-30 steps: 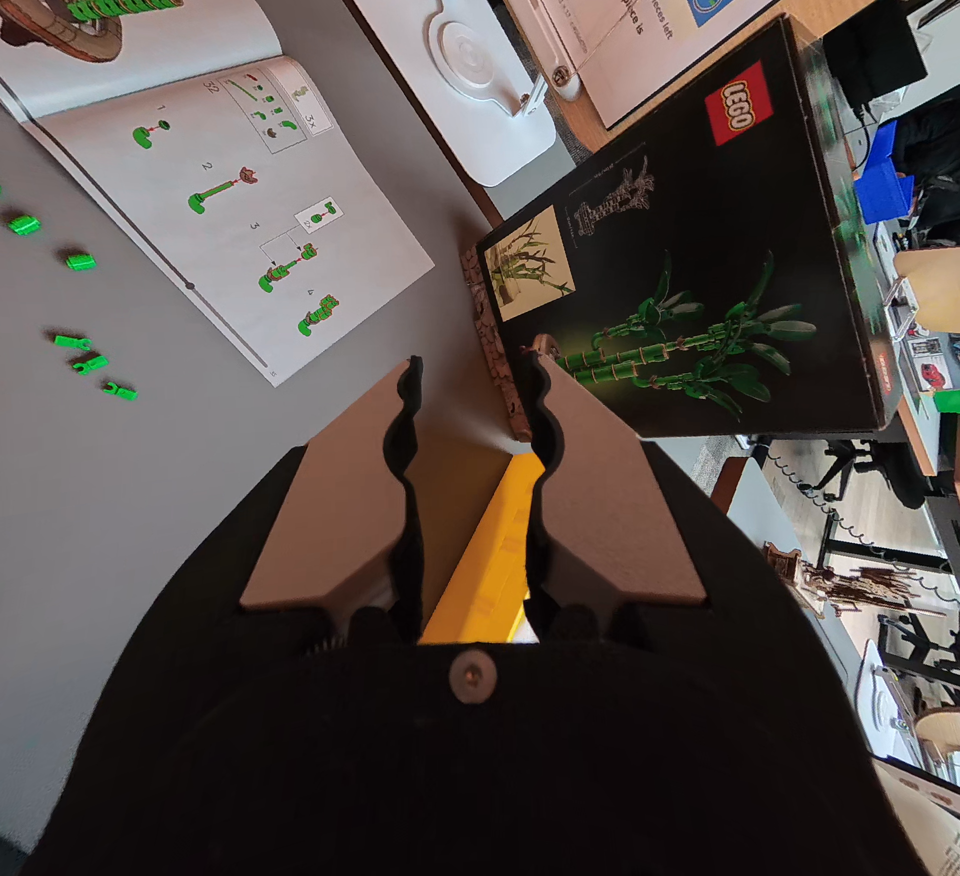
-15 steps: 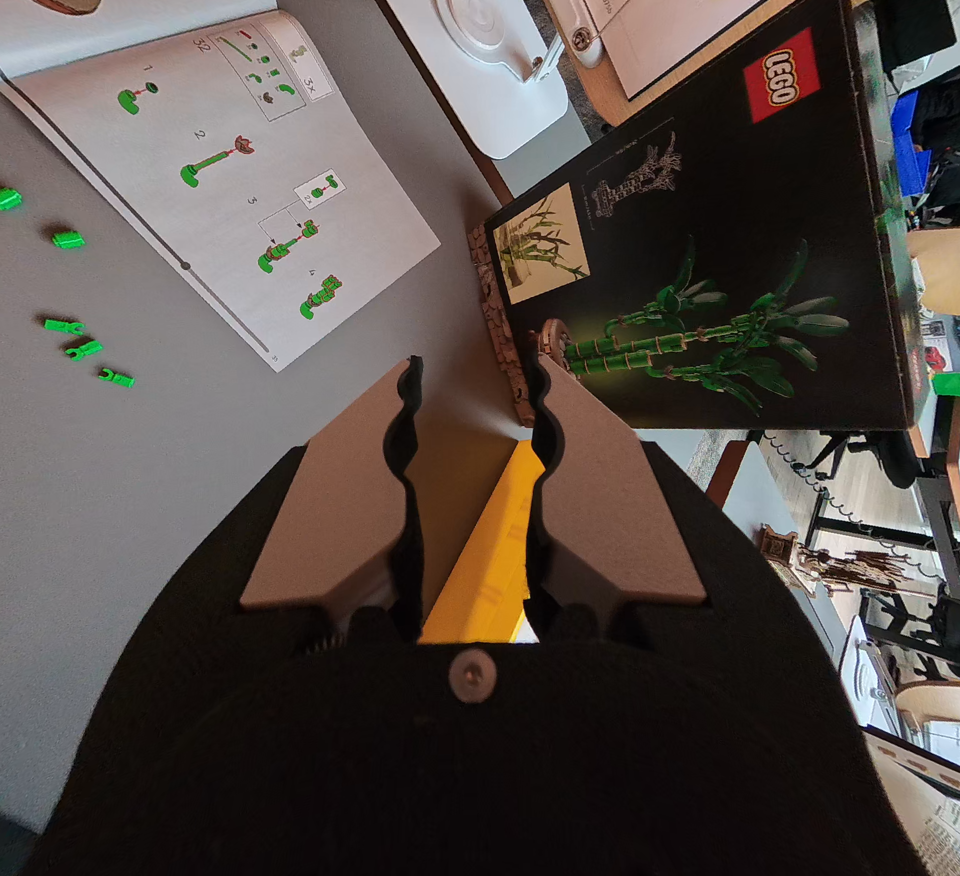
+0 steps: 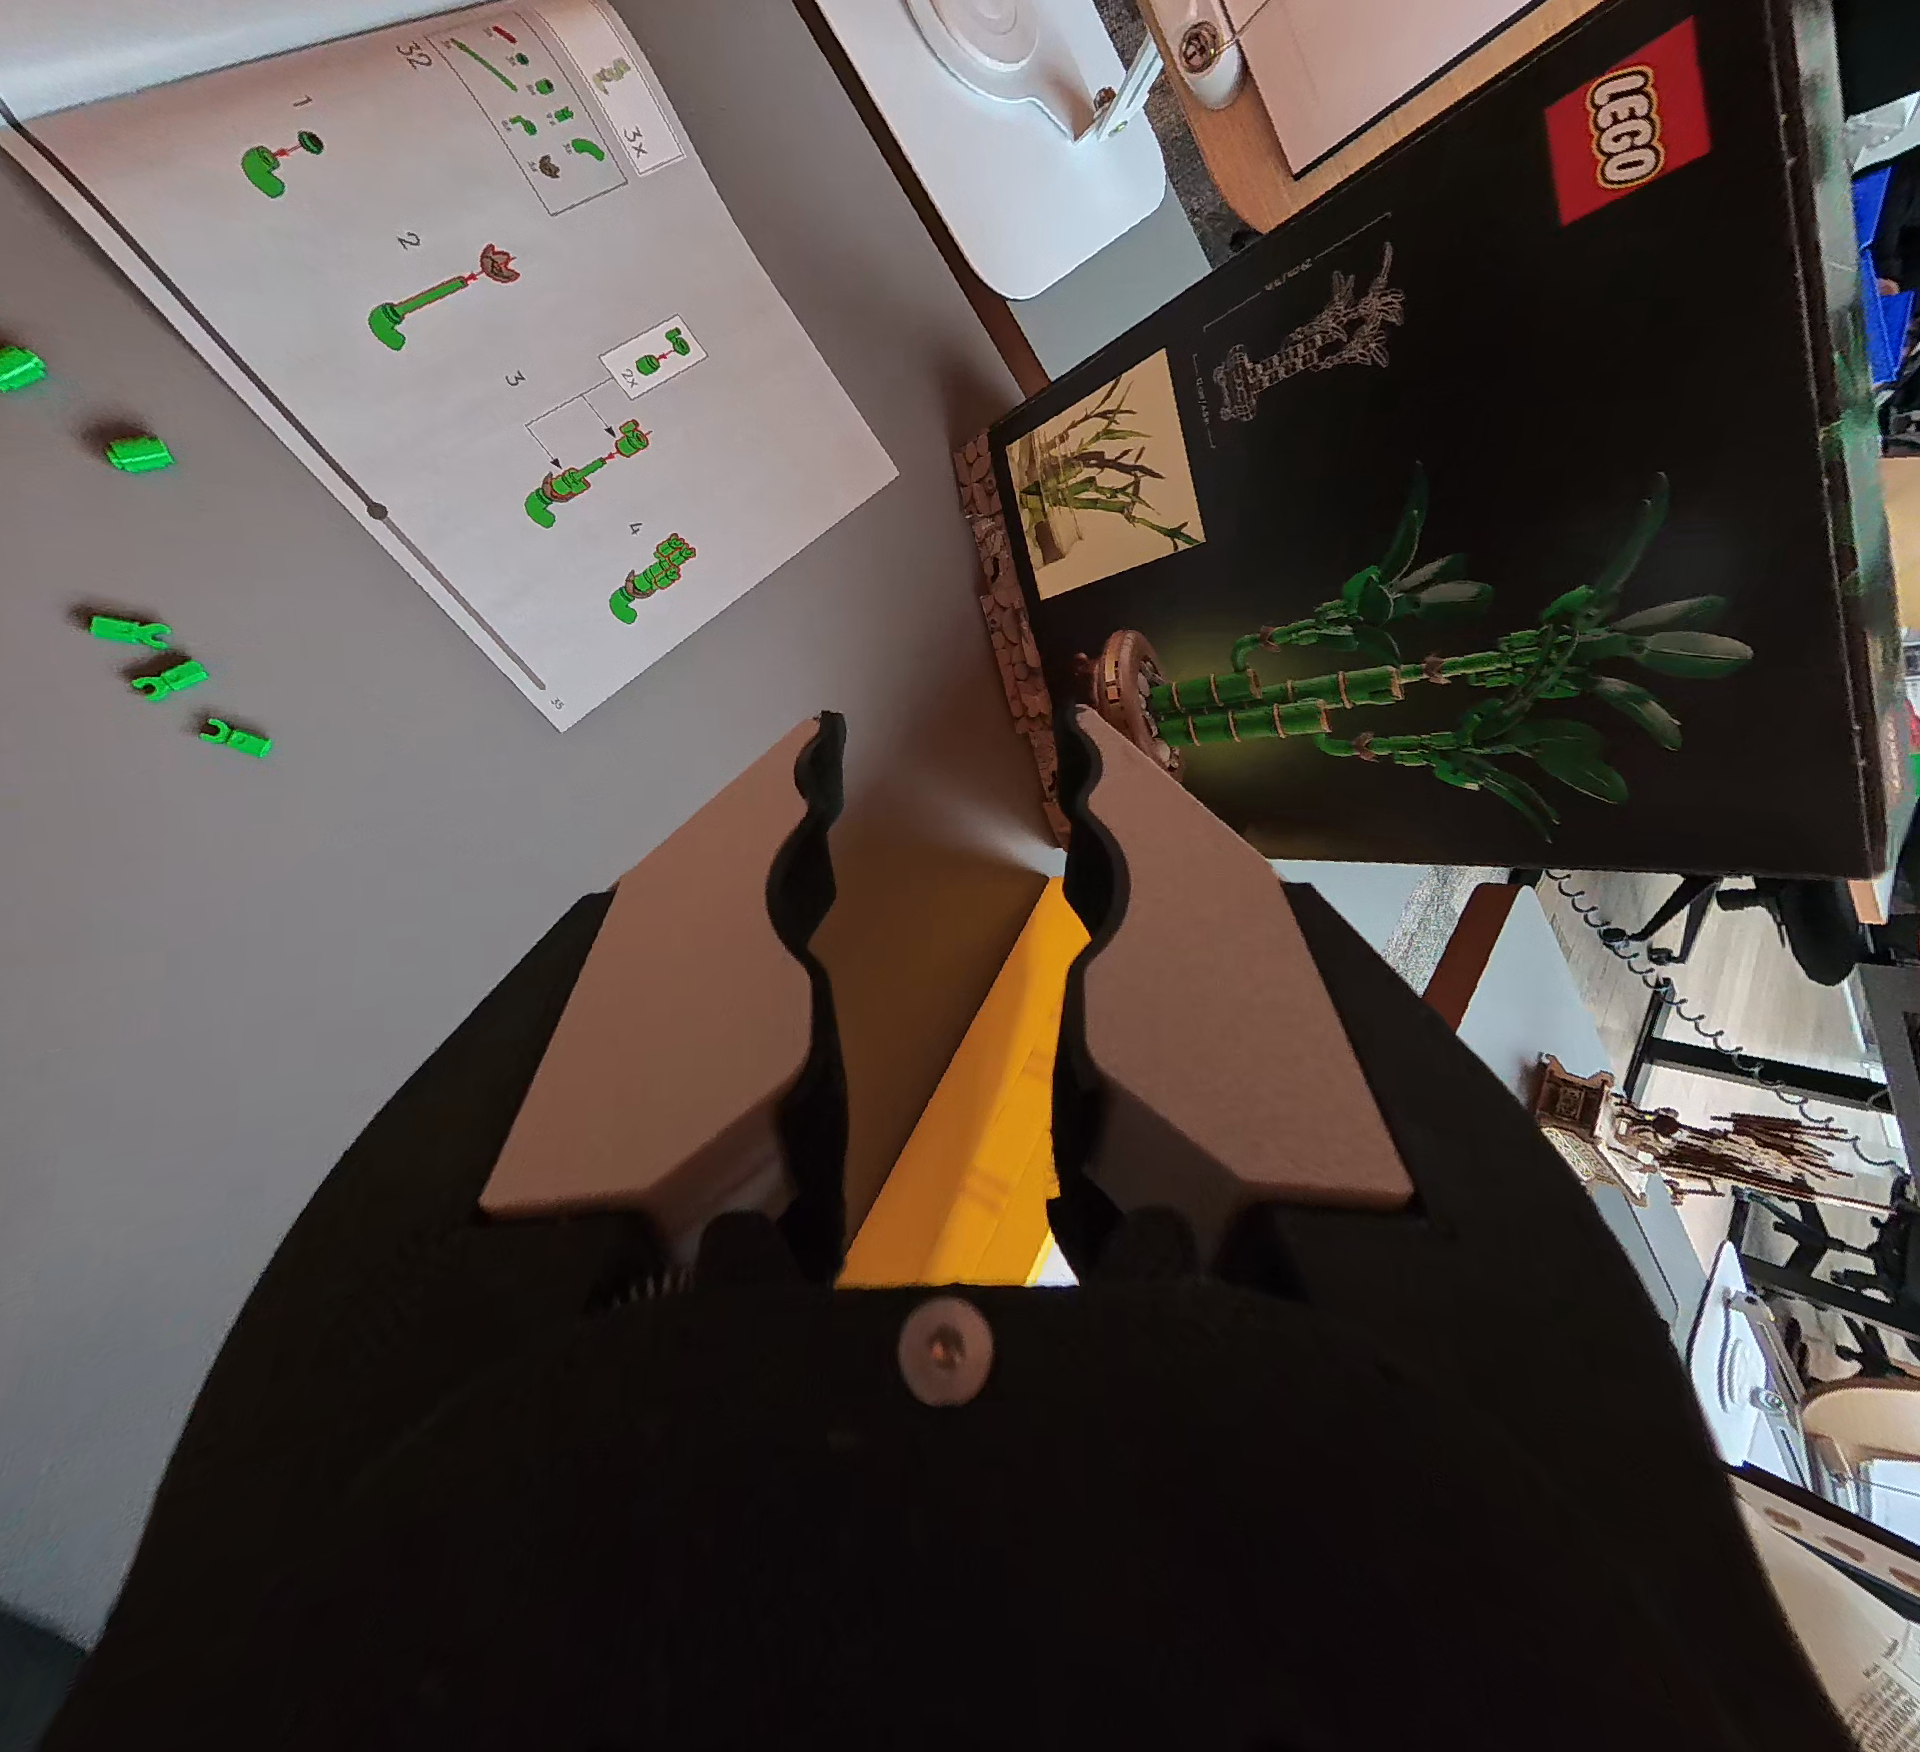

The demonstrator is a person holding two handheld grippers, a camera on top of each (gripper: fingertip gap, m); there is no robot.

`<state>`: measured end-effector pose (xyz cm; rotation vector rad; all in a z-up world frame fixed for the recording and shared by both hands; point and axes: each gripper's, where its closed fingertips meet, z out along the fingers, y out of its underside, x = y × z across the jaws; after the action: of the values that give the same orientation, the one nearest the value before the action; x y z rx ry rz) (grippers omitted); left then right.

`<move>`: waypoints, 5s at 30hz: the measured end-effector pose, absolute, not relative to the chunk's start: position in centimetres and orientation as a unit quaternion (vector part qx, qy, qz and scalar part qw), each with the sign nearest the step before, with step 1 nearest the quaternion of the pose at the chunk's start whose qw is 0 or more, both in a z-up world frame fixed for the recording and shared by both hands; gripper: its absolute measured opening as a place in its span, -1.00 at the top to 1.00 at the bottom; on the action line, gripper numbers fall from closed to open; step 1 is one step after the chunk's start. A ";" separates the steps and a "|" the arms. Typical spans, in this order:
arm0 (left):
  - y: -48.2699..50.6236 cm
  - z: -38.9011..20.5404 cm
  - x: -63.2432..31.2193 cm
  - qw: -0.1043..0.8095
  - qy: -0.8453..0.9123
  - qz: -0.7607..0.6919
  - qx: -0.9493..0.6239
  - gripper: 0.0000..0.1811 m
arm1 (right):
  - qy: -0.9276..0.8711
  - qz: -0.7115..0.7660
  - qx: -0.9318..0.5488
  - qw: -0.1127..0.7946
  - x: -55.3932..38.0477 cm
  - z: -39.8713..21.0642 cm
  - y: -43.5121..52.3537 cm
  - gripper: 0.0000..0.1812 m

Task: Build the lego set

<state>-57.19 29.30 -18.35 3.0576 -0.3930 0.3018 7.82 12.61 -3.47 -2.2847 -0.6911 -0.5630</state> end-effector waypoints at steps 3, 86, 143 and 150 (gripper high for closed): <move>29.4 -18.6 -57.0 0.025 -0.136 0.097 0.986 0.96 | -0.269 -0.215 -0.878 0.332 7.7 -3.7 12.6 0.56; 38.0 -18.6 -58.6 -0.139 -0.268 -0.045 0.952 0.69 | -0.286 -0.209 -0.881 0.313 7.2 -4.7 12.5 0.56; 12.5 -10.7 -12.5 -0.181 -0.735 0.187 0.626 0.96 | -0.263 -0.214 -0.877 0.339 8.9 -2.9 11.3 0.55; 8.7 -18.0 -8.3 -0.113 -0.763 0.159 0.617 0.96 | -0.268 -0.204 -0.875 0.347 8.6 -2.8 11.2 0.56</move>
<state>-8.33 8.73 -18.01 2.0911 -2.5843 0.5377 8.56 11.24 -2.79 -2.2704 -0.6956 -0.5297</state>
